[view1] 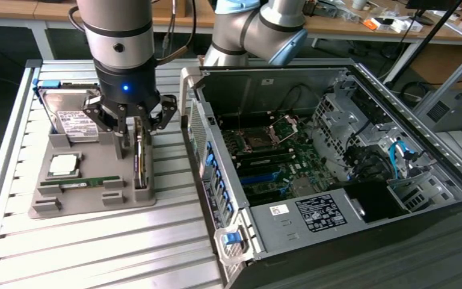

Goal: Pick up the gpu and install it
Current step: 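Pick up the gpu and move the gpu toward the slot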

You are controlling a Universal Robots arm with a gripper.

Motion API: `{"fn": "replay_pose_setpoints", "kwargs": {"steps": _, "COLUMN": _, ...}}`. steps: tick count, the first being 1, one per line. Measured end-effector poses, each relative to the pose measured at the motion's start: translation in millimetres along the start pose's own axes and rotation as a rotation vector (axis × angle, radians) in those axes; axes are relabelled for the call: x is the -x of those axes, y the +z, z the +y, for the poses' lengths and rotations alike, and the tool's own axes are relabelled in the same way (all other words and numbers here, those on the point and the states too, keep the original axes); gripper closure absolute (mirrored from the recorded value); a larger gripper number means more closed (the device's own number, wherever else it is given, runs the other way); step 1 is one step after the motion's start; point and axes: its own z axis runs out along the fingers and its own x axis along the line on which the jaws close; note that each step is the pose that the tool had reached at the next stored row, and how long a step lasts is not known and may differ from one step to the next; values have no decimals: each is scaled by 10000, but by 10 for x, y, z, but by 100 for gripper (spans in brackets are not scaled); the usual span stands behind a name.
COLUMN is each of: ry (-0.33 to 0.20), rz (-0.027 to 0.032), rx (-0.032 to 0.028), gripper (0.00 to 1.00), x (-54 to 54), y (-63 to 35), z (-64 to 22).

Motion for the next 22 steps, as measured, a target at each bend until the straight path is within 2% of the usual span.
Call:
{"fn": "replay_pose_setpoints", "kwargs": {"steps": 6, "ry": 0, "rz": -2, "rx": 1, "gripper": 58, "x": -14, "y": 36, "z": 45}}
{"fn": "replay_pose_setpoints", "kwargs": {"steps": 22, "ry": -1, "rz": 0, "rx": 0, "gripper": 58, "x": -44, "y": 206, "z": 39}}
